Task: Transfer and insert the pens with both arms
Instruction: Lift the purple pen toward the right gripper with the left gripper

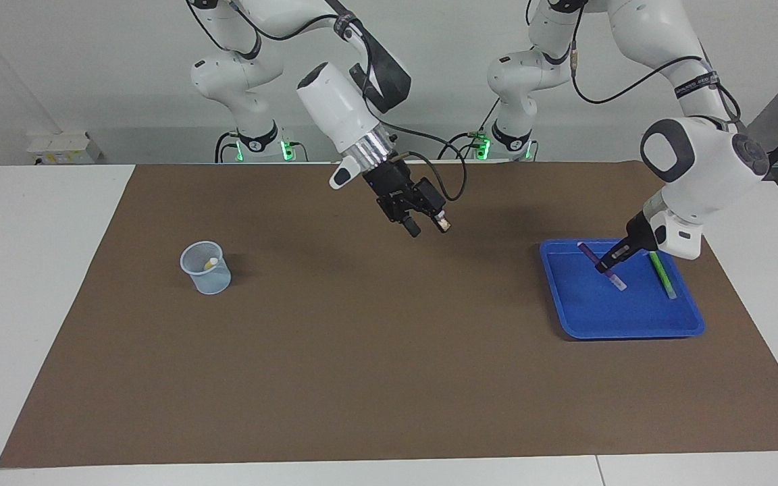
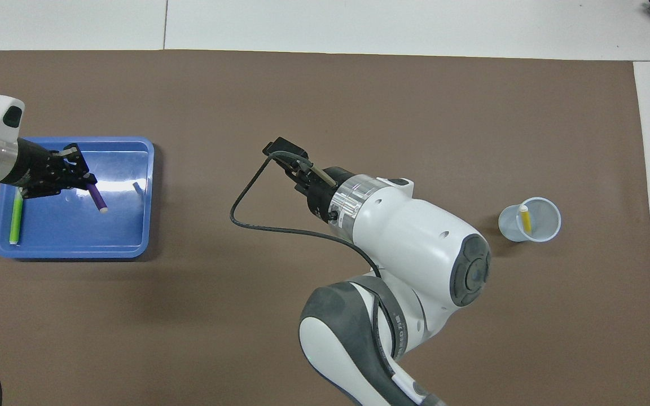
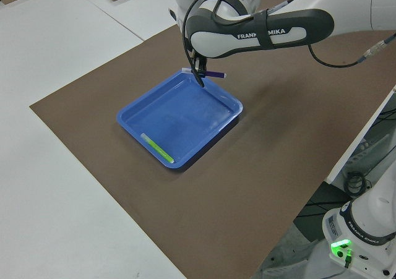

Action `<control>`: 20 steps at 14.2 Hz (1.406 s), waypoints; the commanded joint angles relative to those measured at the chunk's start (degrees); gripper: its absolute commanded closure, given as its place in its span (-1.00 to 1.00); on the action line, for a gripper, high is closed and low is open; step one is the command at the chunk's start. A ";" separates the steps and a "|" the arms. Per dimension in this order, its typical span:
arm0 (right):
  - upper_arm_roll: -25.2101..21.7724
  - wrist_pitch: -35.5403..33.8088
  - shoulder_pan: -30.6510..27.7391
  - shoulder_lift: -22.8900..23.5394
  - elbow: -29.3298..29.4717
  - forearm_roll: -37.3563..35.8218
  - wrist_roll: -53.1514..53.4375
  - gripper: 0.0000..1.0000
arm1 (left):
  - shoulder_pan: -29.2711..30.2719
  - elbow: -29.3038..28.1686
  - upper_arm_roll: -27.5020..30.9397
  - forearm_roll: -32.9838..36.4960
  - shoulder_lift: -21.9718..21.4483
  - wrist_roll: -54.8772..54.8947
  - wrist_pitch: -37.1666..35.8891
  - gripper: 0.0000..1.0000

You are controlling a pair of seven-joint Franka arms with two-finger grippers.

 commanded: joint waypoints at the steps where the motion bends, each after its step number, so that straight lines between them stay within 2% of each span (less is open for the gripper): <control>1: 0.07 -0.18 -0.14 0.73 2.37 1.45 0.39 -1.00 | -1.26 -0.44 0.10 -4.01 -3.39 -9.99 -2.65 1.00; 4: 0.07 -0.27 0.82 2.22 5.97 1.45 1.79 -1.00 | -3.63 -0.62 -0.16 -7.61 -6.11 -22.99 -2.84 1.00; 11: 0.07 -0.27 0.82 2.40 6.07 1.45 1.71 -1.00 | -7.94 -1.14 -0.16 -16.32 -12.62 -49.64 -2.57 1.00; 16: 0.07 -0.27 1.18 3.46 9.14 1.37 3.46 -1.00 | -13.55 -2.02 -0.08 -16.33 -14.64 -60.02 -3.01 1.00; 20: 0.07 -0.09 1.61 3.54 9.14 1.28 3.83 -1.00 | -16.20 -3.87 -0.16 -16.42 -16.05 -62.59 -2.66 1.00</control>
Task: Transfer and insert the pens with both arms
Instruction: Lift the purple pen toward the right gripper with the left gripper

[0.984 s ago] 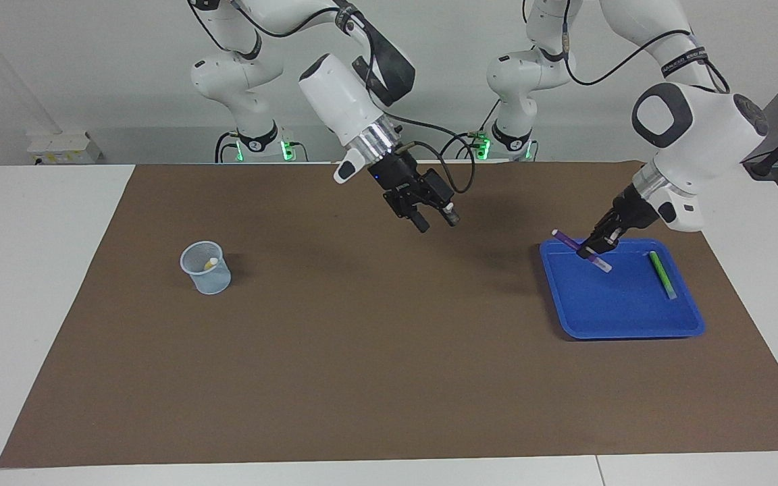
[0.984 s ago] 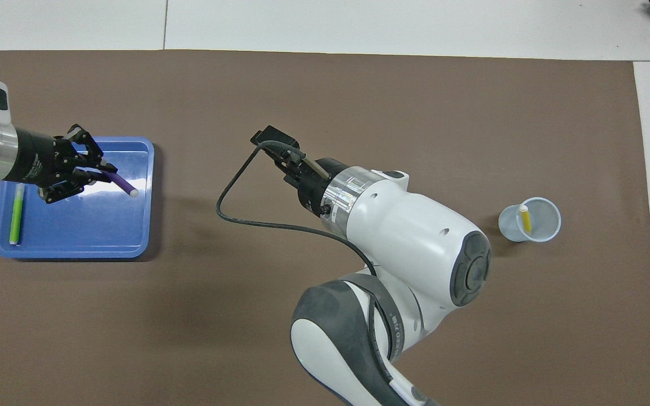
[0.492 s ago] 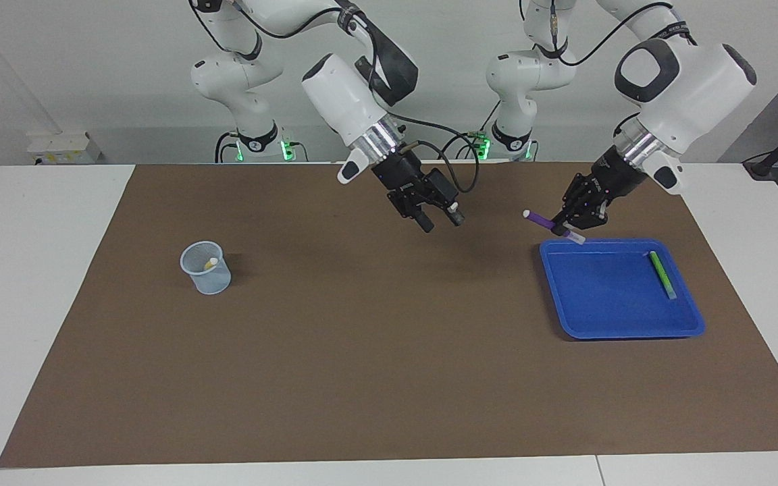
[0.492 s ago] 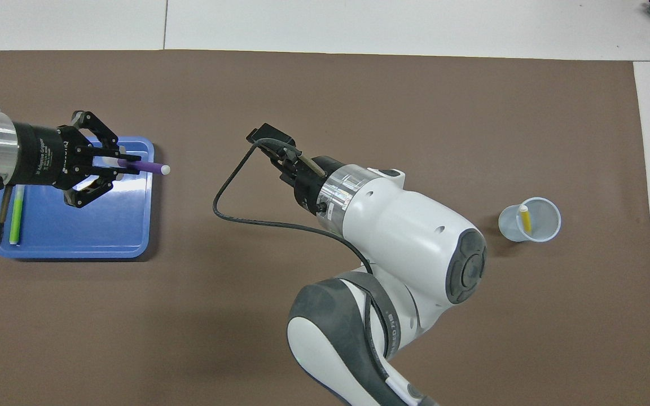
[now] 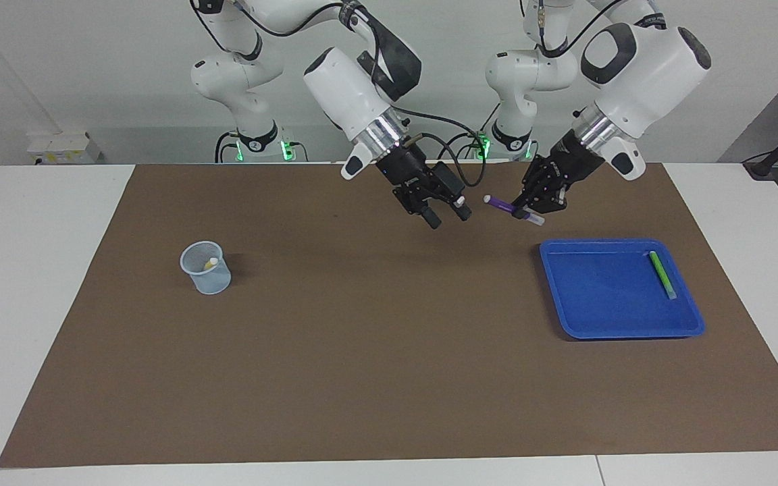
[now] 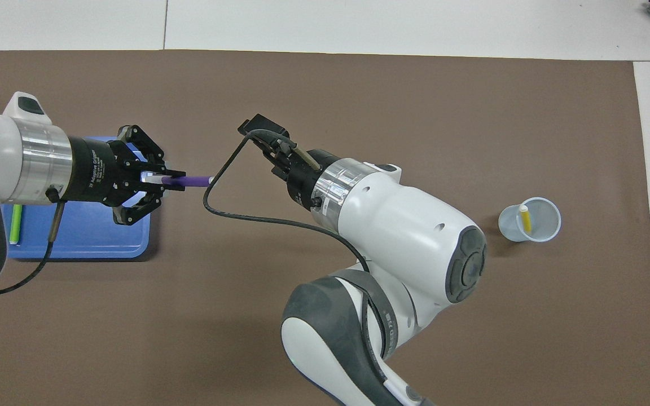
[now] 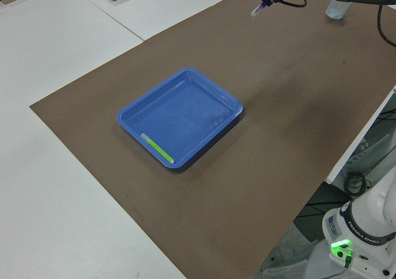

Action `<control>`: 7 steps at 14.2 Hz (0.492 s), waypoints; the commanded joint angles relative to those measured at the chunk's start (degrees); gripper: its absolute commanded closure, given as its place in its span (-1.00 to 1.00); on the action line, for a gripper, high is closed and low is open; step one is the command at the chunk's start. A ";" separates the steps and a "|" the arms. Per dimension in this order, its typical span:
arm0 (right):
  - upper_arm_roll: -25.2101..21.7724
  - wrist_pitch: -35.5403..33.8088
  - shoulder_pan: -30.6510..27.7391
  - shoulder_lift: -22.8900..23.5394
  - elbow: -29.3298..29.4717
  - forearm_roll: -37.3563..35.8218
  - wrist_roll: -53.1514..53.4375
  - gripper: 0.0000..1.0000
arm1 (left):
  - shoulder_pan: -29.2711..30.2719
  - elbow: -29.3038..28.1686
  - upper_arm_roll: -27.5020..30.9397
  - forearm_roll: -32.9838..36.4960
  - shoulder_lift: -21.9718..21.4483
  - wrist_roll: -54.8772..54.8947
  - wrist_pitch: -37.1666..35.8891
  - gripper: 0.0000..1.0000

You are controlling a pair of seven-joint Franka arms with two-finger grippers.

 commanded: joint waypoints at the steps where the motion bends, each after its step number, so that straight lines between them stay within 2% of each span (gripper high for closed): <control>1: 0.00 -0.13 1.61 1.28 1.68 1.35 0.87 -1.00 | -1.53 -2.31 0.84 -0.78 -2.29 -2.03 0.14 1.00; 7: 0.00 -0.13 4.69 1.10 0.98 1.35 4.12 -1.00 | -2.76 -2.40 0.84 -0.78 -2.37 -4.76 1.19 1.00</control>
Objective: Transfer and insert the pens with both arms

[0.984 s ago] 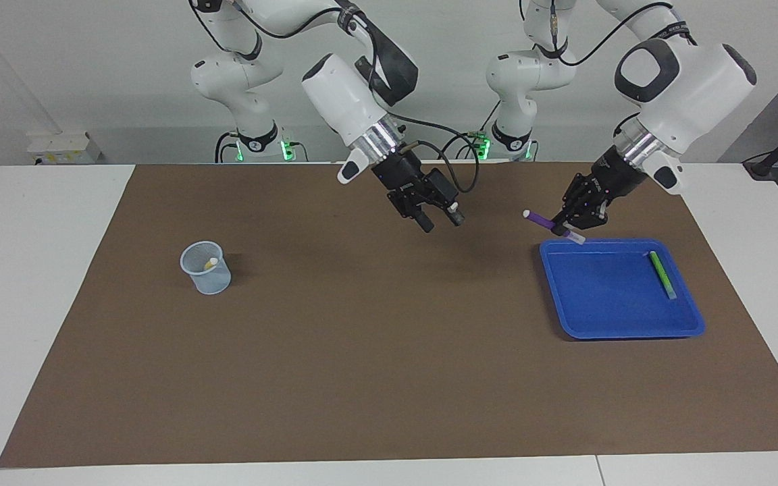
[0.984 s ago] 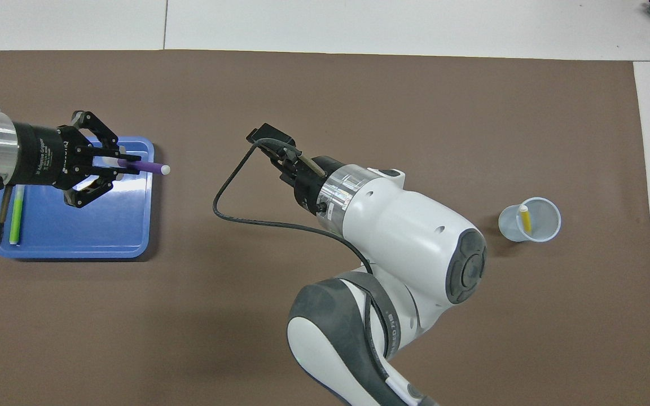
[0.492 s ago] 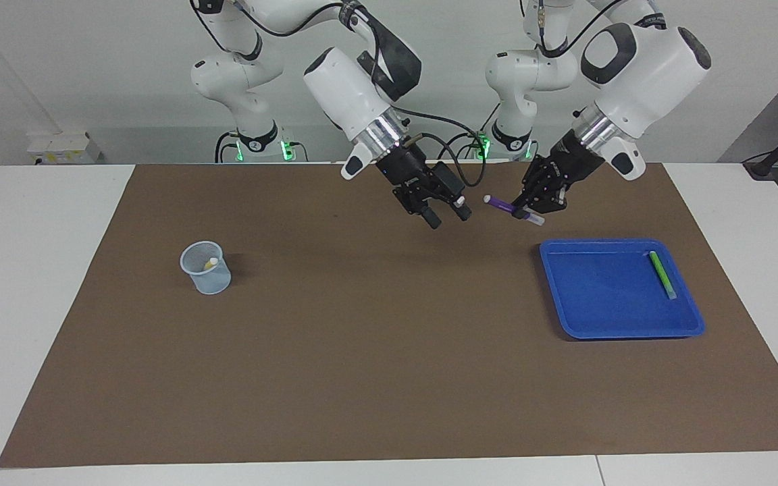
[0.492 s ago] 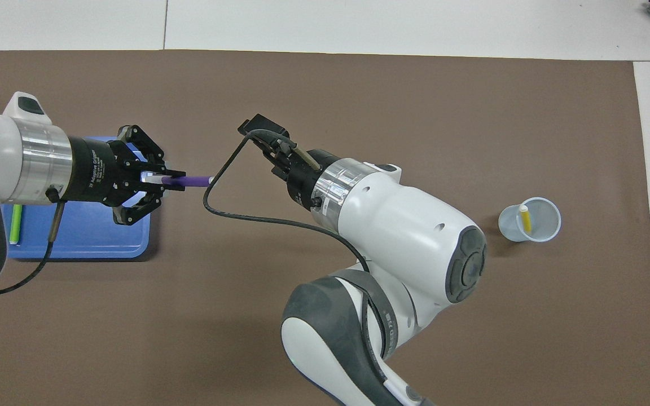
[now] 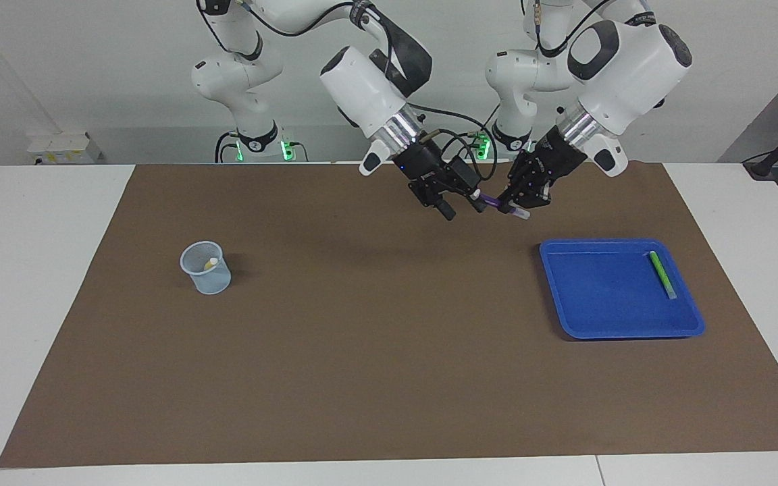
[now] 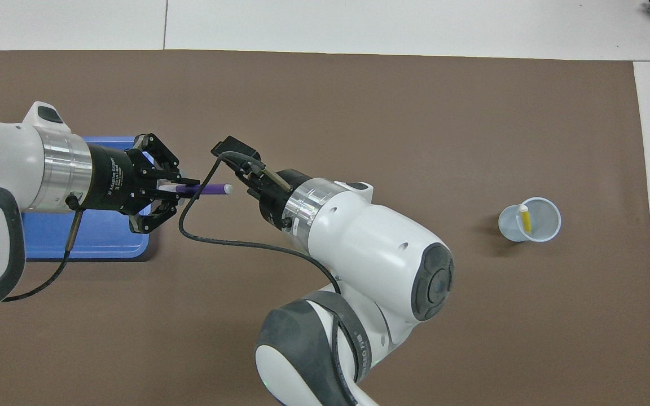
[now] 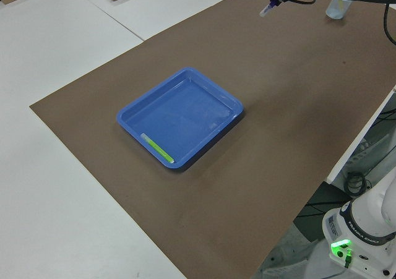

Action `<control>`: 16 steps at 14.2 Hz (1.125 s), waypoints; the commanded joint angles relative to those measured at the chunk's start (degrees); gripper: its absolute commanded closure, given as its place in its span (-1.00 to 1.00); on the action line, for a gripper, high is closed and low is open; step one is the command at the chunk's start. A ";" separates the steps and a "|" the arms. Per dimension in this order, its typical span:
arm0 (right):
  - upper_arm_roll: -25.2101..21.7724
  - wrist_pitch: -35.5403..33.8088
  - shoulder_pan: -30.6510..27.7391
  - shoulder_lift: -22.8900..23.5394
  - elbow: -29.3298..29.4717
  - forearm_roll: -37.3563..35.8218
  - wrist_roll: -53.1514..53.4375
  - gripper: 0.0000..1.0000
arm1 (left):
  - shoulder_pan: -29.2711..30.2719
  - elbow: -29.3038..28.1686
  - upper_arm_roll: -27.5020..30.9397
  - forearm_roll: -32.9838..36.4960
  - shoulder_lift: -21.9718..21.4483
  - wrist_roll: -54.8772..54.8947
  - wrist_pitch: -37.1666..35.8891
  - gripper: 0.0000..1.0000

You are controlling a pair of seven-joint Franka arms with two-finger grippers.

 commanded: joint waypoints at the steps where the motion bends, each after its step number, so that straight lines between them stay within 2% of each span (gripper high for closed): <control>1: -0.10 -0.08 0.86 0.47 0.78 1.33 0.81 -1.00 | -0.84 -1.93 0.78 -0.77 -1.88 -2.13 1.15 1.00; 6: -0.10 -0.08 2.17 0.12 0.07 1.33 0.90 -0.81 | -0.84 -1.93 0.70 -0.94 -1.88 -4.95 2.55 1.00; 8: -0.19 0.18 2.61 0.12 0.07 1.33 0.81 -0.51 | -0.84 -1.93 0.70 -0.94 -1.88 -5.40 2.55 1.00; 12: -0.27 0.27 2.53 0.20 0.07 0.72 0.46 -0.09 | -0.84 -1.93 0.78 -0.94 -2.05 -5.40 2.38 1.00; 16: -0.19 0.45 2.09 0.29 0.07 0.54 0.11 -0.08 | -0.84 -1.93 0.78 -0.94 -2.41 -5.48 2.03 1.00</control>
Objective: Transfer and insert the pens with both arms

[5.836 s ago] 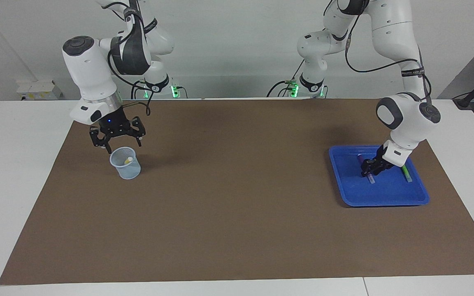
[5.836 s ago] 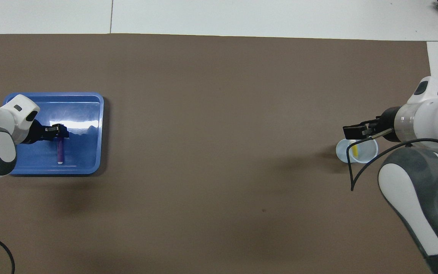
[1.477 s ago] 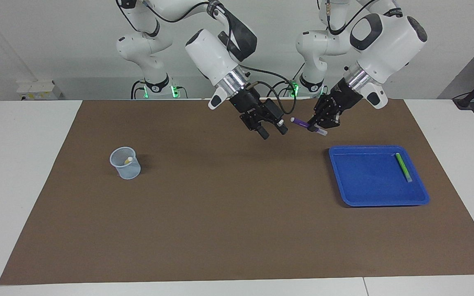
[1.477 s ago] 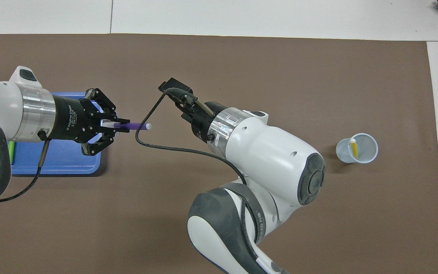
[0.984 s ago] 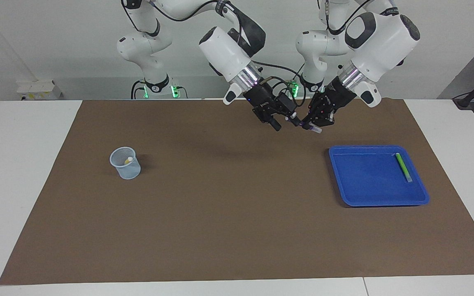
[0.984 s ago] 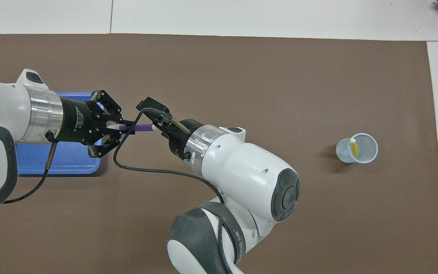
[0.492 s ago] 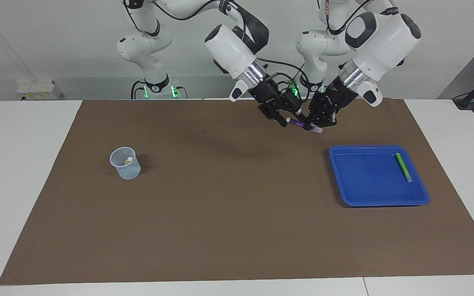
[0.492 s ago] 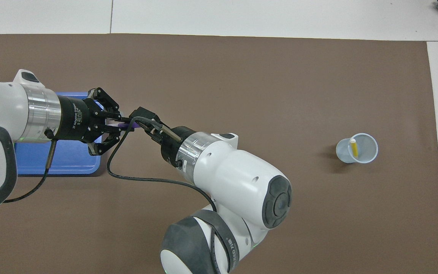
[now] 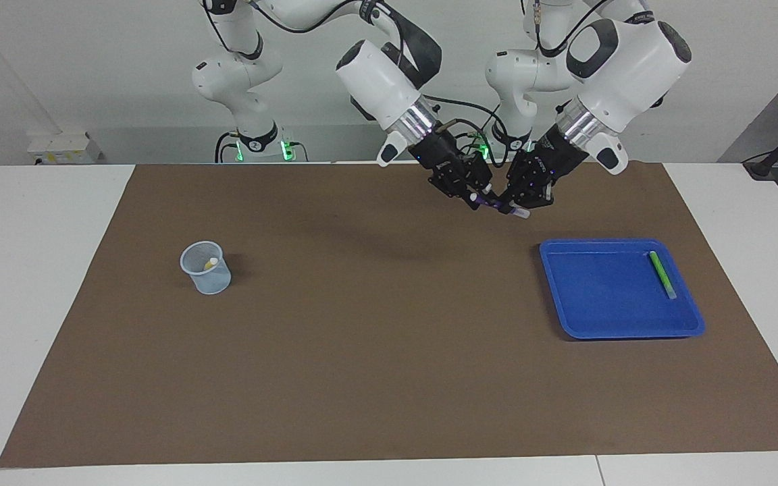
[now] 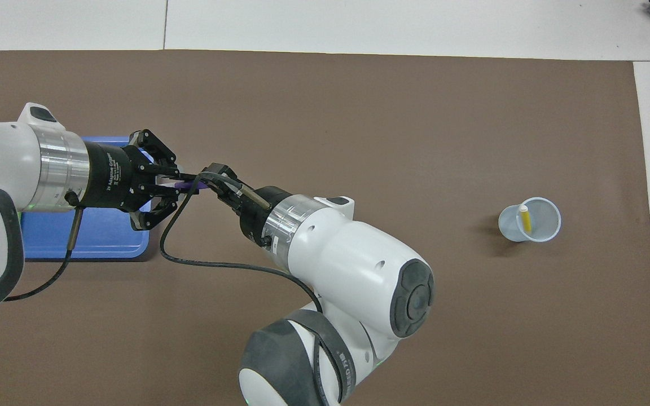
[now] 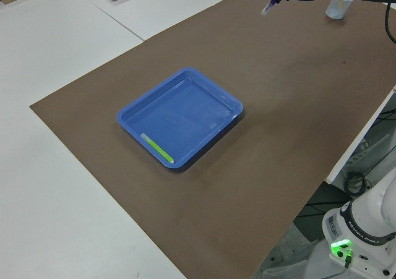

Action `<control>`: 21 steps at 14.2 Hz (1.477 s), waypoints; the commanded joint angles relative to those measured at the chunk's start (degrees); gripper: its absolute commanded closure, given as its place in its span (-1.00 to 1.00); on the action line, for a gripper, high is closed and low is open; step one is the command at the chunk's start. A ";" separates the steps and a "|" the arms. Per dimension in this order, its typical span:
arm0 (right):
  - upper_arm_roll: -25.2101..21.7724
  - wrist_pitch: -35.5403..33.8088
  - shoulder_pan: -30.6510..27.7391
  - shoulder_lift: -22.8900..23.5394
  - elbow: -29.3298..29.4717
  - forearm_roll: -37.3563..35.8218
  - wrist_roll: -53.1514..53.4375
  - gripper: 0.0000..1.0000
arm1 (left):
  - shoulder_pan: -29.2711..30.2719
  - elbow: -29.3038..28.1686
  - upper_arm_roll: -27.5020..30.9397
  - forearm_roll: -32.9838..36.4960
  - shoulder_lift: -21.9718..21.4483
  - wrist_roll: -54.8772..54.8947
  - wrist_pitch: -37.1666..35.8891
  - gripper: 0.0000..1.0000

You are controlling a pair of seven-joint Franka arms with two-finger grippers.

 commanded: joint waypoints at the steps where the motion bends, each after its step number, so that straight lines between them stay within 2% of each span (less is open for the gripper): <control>1: 0.01 0.44 -0.25 0.38 0.24 0.54 -0.59 -0.07 | -0.75 -1.93 0.67 -0.88 -2.07 -0.93 0.68 1.00; 4: 0.01 0.44 -0.42 0.38 0.24 0.54 -1.47 -0.04 | -0.66 -1.93 0.67 -0.88 -2.07 -1.02 0.68 1.00; 6: 0.01 0.53 -0.42 0.38 0.24 0.54 -1.47 0.16 | -0.66 -1.93 0.67 -0.88 -2.16 -1.19 0.68 1.00; 8: 0.01 0.62 -0.34 0.38 0.15 0.54 -1.47 0.21 | -0.75 -1.93 0.67 -0.88 -2.25 -1.28 0.68 1.00; 11: 0.01 0.88 -0.34 0.38 0.15 0.54 -1.38 0.73 | -0.75 -2.02 0.67 -0.88 -2.34 -1.37 0.77 1.00; 13: 0.01 1.76 -0.51 0.46 0.15 0.54 -1.47 1.00 | -0.75 -2.02 0.67 -0.88 -2.34 -1.80 0.85 1.00; 18: 0.01 2.55 -0.78 0.55 0.24 1.15 -0.94 1.00 | -0.66 -2.02 0.67 -0.88 -2.34 -1.55 1.03 1.00; 19: 0.01 2.55 -0.78 0.55 0.24 1.15 -1.03 1.00 | -0.58 -2.02 0.59 -0.80 -2.34 -1.37 1.12 0.09; 20: 0.01 2.55 -0.78 0.55 0.24 1.15 -1.03 1.00 | -0.75 -2.02 0.67 -0.80 -2.34 -1.28 1.29 -0.99; 21: 0.01 2.55 -0.86 0.55 0.24 1.15 -1.03 1.00 | -0.75 -2.02 0.67 -0.80 -2.34 -1.19 1.29 -1.00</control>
